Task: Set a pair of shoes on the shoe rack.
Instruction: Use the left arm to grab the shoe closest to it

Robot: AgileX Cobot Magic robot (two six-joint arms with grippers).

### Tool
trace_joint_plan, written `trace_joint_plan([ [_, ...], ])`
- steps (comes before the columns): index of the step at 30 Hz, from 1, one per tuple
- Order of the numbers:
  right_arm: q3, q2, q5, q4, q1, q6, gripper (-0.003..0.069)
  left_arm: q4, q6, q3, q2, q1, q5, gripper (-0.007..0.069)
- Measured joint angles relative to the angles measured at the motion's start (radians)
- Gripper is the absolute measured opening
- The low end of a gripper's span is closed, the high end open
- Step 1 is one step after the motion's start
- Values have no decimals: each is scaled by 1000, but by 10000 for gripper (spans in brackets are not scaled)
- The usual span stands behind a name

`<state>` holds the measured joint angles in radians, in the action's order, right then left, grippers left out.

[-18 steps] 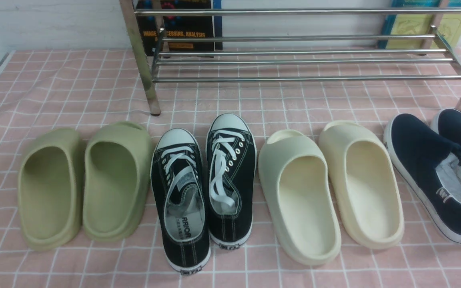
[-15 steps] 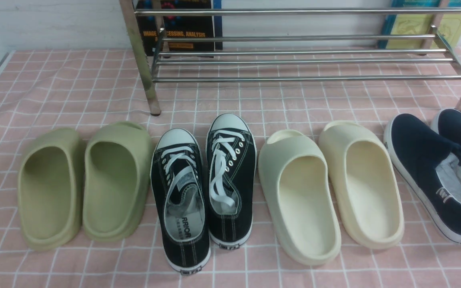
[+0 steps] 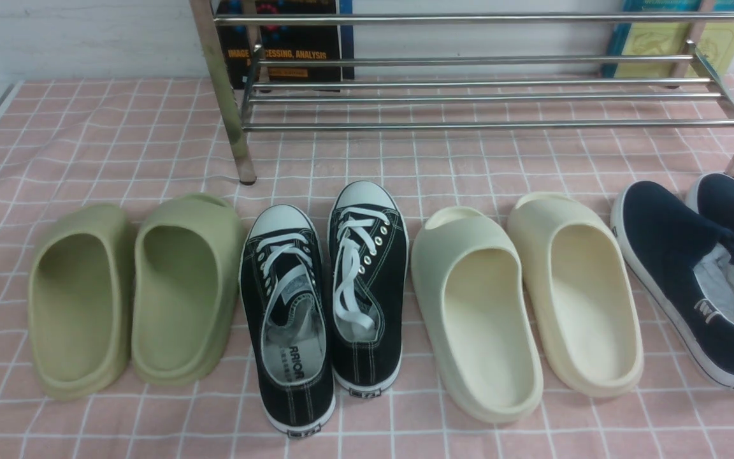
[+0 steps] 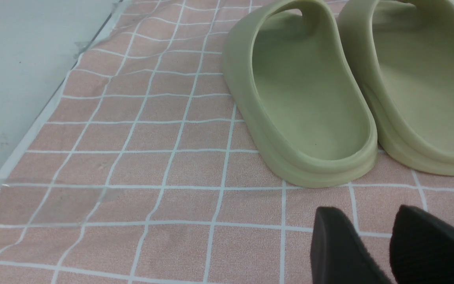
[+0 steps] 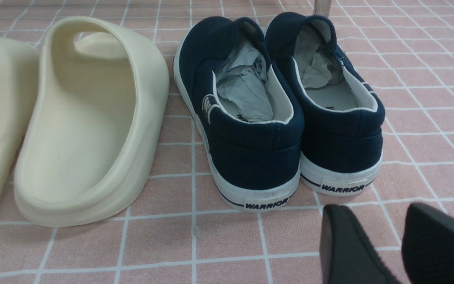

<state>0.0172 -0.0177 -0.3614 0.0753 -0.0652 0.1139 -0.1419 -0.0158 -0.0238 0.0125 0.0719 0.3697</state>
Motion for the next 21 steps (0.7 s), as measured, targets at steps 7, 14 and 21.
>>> trace_joint_plan([
  [7,0,0,0,0,0,0,238,0,0,0,0,0,0,241],
  [14,0,0,0,0,0,0,238,-46,0,-3,0,0,-27,241],
  [21,0,0,0,0,0,0,238,-18,-1,-4,0,0,-70,241],
])
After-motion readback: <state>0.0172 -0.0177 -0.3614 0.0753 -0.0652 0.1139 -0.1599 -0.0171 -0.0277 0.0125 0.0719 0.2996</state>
